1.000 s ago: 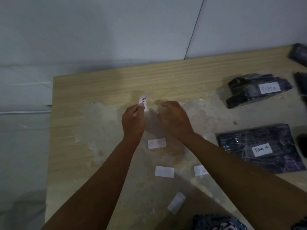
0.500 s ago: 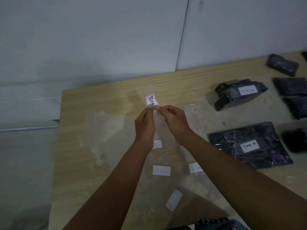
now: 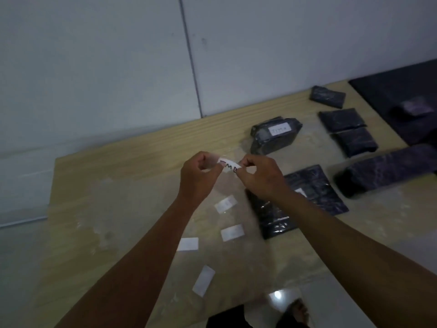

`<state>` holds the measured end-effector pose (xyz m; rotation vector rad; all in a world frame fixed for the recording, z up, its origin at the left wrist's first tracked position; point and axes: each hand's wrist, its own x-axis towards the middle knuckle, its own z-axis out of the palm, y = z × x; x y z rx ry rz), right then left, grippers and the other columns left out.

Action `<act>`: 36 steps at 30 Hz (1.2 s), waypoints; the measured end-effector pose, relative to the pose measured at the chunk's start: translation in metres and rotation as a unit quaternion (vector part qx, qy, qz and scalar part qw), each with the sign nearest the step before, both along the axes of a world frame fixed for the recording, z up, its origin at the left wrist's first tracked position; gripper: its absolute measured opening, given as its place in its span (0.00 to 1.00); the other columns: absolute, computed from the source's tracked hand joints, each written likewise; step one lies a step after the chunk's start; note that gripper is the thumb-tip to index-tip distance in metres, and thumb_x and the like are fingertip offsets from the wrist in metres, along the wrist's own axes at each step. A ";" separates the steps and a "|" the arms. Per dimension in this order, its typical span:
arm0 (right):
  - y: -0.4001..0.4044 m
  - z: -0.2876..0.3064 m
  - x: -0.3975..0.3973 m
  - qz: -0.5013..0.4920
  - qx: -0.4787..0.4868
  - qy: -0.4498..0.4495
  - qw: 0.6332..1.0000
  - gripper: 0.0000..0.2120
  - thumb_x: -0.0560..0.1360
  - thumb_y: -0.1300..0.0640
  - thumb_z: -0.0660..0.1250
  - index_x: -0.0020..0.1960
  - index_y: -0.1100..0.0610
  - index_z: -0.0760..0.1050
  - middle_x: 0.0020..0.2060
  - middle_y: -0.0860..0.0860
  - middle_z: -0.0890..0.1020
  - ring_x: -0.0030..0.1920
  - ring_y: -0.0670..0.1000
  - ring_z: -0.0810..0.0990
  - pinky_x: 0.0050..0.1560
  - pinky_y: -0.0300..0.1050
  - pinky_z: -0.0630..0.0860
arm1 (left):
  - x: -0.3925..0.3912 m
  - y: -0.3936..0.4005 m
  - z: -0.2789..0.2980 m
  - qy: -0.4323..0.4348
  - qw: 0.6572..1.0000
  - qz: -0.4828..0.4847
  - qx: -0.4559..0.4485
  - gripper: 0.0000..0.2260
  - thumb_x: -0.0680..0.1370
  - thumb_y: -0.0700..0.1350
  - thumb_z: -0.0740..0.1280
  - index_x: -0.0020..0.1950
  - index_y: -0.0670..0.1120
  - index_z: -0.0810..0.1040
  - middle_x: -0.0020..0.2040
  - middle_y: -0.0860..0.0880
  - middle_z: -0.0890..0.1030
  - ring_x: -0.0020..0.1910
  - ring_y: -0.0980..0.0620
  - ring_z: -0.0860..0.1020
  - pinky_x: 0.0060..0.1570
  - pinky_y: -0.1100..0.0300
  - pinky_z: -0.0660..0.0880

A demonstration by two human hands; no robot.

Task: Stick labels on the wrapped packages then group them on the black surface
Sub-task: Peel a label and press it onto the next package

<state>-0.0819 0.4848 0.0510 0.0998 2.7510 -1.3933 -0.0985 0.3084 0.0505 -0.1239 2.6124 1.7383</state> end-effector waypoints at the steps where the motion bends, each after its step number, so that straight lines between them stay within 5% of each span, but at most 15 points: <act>1: 0.015 0.004 0.005 -0.001 0.023 -0.003 1.000 0.08 0.72 0.48 0.71 0.40 0.52 0.78 0.38 0.45 0.81 0.41 0.48 0.79 0.41 0.49 0.79 | 0.002 0.010 0.002 0.012 1.000 -0.024 -0.016 0.06 0.71 0.43 0.77 0.44 0.45 0.81 0.40 0.50 0.84 0.40 0.52 0.82 0.41 0.61 0.77; 9: 0.148 0.025 0.065 -0.054 0.073 0.055 0.994 0.08 0.73 0.45 0.71 0.45 0.48 0.76 0.43 0.41 0.81 0.43 0.46 0.81 0.42 0.45 0.79 | 0.043 0.142 0.014 0.073 0.992 -0.089 -0.056 0.04 0.73 0.43 0.75 0.42 0.45 0.81 0.39 0.51 0.83 0.38 0.56 0.80 0.40 0.65 0.76; 14: 0.229 0.032 0.096 -0.083 0.099 0.091 0.987 0.09 0.74 0.43 0.71 0.45 0.46 0.73 0.42 0.44 0.79 0.43 0.49 0.79 0.39 0.43 0.71 | 0.069 0.232 0.020 0.015 0.999 -0.036 0.034 0.05 0.73 0.44 0.75 0.40 0.45 0.81 0.35 0.53 0.81 0.34 0.57 0.78 0.38 0.62 0.75; 19: 0.298 0.031 0.116 -0.117 0.113 0.089 0.983 0.11 0.74 0.42 0.71 0.49 0.48 0.75 0.46 0.46 0.79 0.47 0.49 0.78 0.45 0.45 0.75 | 0.088 0.306 0.017 -0.019 0.996 -0.039 0.076 0.06 0.74 0.45 0.73 0.39 0.45 0.80 0.33 0.49 0.80 0.30 0.54 0.75 0.33 0.59 0.72; 27: 0.372 0.010 0.109 -0.163 0.112 0.056 0.979 0.12 0.74 0.43 0.71 0.52 0.48 0.77 0.50 0.47 0.81 0.51 0.51 0.79 0.47 0.46 0.76 | 0.072 0.390 0.001 -0.037 0.998 -0.035 0.036 0.05 0.74 0.45 0.73 0.43 0.45 0.82 0.40 0.47 0.84 0.39 0.48 0.82 0.41 0.51 0.81; 32: 0.413 0.003 0.086 -0.162 0.105 0.032 0.981 0.12 0.74 0.43 0.72 0.52 0.50 0.78 0.51 0.48 0.82 0.51 0.51 0.79 0.50 0.47 0.77 | 0.051 0.429 -0.008 -0.029 0.999 -0.027 -0.005 0.06 0.75 0.45 0.72 0.43 0.43 0.81 0.40 0.48 0.82 0.36 0.53 0.78 0.30 0.69 0.71; 36: 0.439 0.000 0.072 -0.149 0.109 0.015 0.983 0.14 0.74 0.43 0.72 0.52 0.51 0.80 0.50 0.49 0.82 0.52 0.51 0.80 0.50 0.47 0.77 | 0.040 0.451 -0.012 -0.011 0.998 -0.031 -0.044 0.08 0.75 0.47 0.72 0.38 0.49 0.77 0.35 0.51 0.80 0.33 0.55 0.77 0.29 0.66 0.69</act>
